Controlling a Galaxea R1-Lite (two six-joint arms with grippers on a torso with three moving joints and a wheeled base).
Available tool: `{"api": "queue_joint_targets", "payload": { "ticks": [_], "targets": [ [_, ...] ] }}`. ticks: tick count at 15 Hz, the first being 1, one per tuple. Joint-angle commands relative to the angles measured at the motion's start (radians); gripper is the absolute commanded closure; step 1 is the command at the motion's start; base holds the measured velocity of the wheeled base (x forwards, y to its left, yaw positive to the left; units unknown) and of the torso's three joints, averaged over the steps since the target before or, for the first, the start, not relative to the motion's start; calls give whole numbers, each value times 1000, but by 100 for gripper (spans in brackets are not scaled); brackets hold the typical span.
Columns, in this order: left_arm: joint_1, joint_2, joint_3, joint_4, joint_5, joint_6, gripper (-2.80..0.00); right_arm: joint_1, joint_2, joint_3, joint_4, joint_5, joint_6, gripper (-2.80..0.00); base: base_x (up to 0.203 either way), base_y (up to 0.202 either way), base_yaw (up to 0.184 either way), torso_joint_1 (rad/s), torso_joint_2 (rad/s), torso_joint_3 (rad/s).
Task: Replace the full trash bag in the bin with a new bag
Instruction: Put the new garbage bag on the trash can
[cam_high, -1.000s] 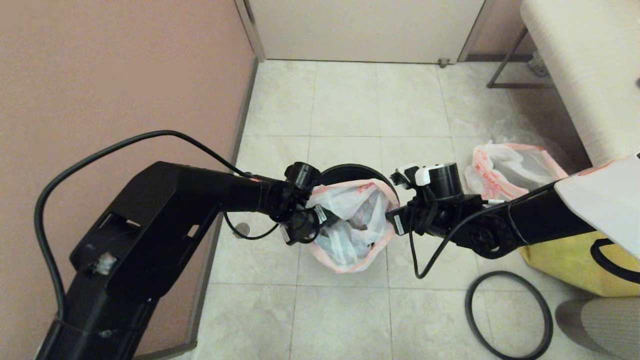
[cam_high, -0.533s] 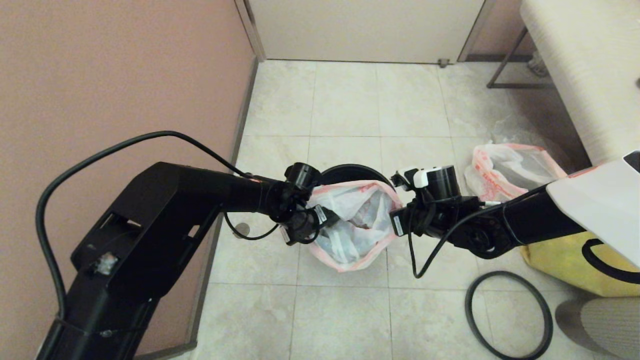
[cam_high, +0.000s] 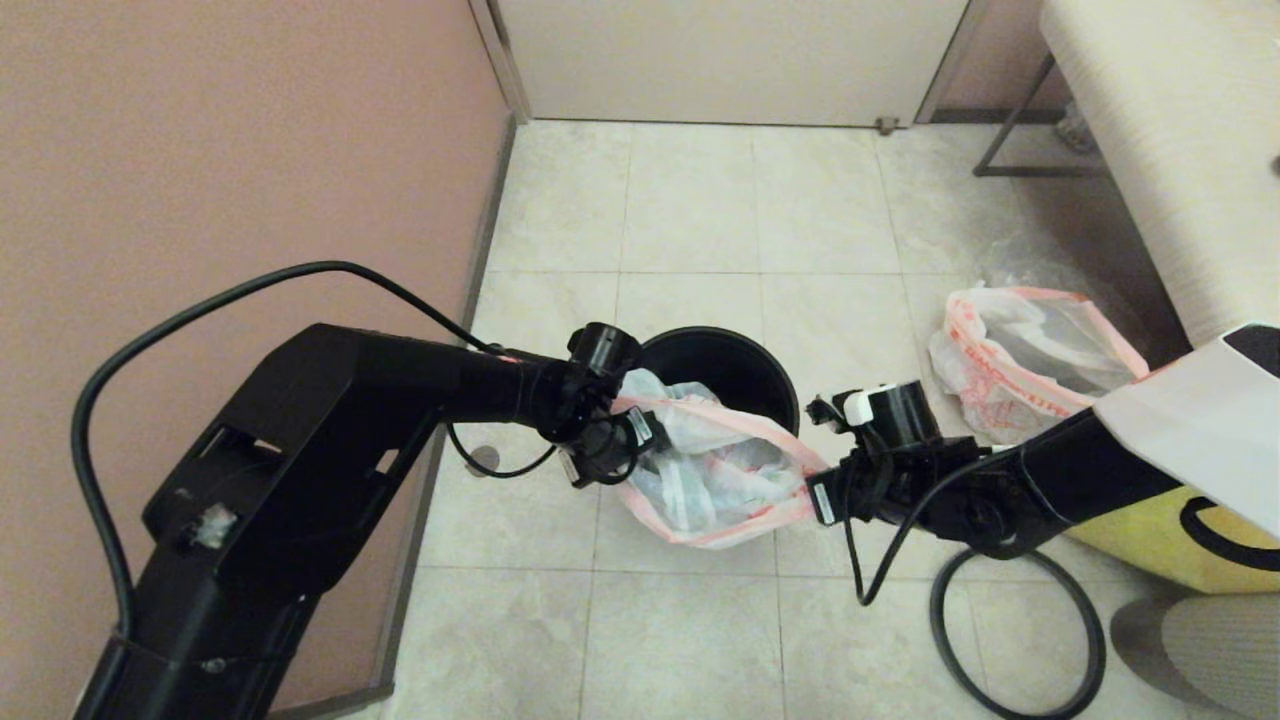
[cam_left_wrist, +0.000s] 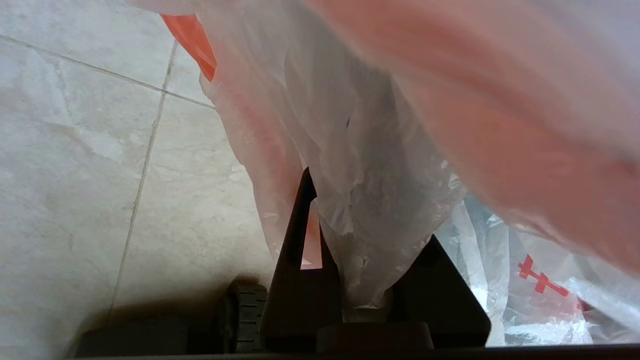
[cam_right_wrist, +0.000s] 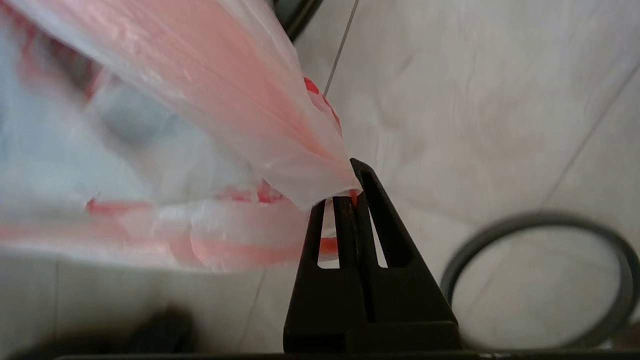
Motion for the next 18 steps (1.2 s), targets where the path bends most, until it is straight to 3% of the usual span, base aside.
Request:
{"api": "queue_joint_targets", "payload": {
  "ticks": [1,6,10,14,15,18],
  "targets": [
    [-2,2,-1,3,0,-5,0,-11,114,-114,-2,-1,0,0,0,0,0,0,0,0],
    [-9,-4,8,9,-10,-5,0,-61,235,-421,1,-16,-2,0,0,0,0,0,0,0],
    [-17,-9,22,9,-11,-4,0,-79,240,-511,21,-73,10,0,0,0,0,0,0,0],
    [-22,-12,28,9,-25,-2,0,-60,214,-515,74,-116,28,0,0,0,0,0,0,0],
    [-22,-10,30,7,-25,4,0,-56,212,-514,74,-116,27,-280,0,0,0,0,0,0],
    [-20,-4,22,1,-21,5,0,-46,179,-465,77,-116,43,-280,0,0,0,0,0,0]
  ]
}}
